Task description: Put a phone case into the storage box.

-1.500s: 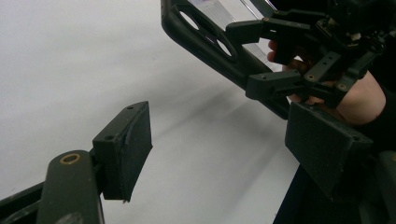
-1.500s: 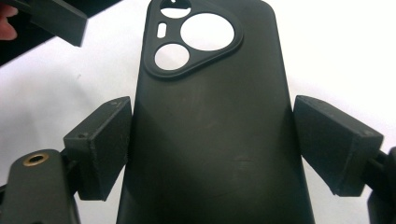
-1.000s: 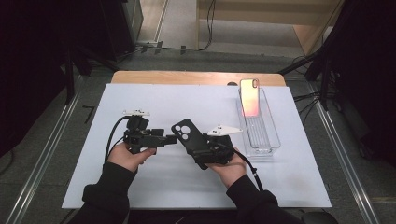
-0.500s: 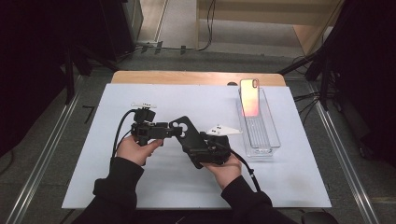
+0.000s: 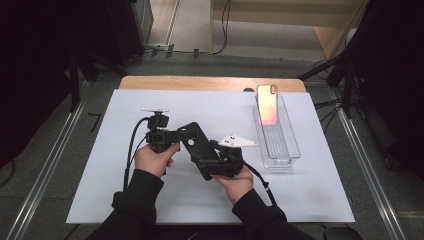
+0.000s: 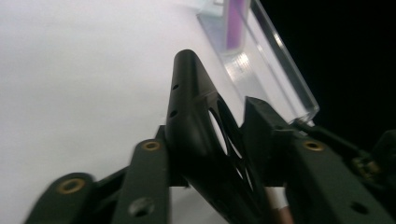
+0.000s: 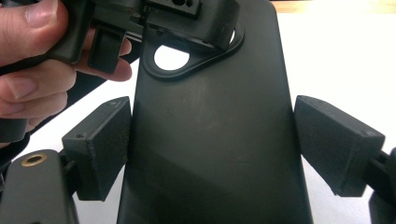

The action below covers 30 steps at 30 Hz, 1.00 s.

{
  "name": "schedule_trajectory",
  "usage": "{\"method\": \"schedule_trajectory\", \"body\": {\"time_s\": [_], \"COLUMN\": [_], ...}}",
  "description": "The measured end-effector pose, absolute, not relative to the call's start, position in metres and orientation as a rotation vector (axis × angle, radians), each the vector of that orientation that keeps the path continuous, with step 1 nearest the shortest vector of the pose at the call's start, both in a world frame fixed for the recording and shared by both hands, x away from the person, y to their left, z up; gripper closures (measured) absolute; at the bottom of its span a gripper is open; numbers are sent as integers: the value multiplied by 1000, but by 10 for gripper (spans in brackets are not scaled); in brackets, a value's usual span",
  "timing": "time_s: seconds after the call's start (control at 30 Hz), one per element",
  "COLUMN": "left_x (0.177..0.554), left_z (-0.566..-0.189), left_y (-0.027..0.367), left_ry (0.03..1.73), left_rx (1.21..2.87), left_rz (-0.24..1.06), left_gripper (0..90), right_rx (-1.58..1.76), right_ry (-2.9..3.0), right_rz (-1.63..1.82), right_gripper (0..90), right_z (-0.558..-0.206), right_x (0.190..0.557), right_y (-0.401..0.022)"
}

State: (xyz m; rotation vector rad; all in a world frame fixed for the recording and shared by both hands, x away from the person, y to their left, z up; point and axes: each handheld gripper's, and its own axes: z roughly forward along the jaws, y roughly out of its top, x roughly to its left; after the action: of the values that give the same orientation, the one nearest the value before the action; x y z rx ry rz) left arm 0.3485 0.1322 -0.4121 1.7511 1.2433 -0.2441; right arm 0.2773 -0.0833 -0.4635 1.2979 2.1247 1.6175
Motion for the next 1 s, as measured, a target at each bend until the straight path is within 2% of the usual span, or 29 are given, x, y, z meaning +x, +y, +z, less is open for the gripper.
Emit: {"method": "schedule_trajectory", "body": {"time_s": [0.07, 0.33, 0.53, 0.57, 0.6, 1.0], "left_x": [348, 345, 345, 344, 343, 339], "left_z": [-412, -410, -408, -407, -406, -393], "left_y": [134, 132, 134, 134, 135, 143], "left_ry": [1241, 1242, 1229, 1225, 1221, 1186], "left_rx": [1708, 1668, 1643, 1640, 1636, 1660], "left_rz": [-283, -325, -363, -359, -349, -184], "left_gripper": [767, 839, 844, 844, 848, 845], "right_rx": [1292, 1209, 1146, 1139, 1129, 1121], "right_ry": [2125, 2152, 2162, 2181, 2200, 2289], "right_rz": [1628, 1599, 1578, 1571, 1561, 1490], "right_gripper": [129, 118, 101, 70, 0, 0], "right_z": [-464, -467, -463, -462, -461, -450], "right_x": [278, 280, 281, 282, 284, 287], "right_y": [-84, -82, -84, -84, -84, -92]}}
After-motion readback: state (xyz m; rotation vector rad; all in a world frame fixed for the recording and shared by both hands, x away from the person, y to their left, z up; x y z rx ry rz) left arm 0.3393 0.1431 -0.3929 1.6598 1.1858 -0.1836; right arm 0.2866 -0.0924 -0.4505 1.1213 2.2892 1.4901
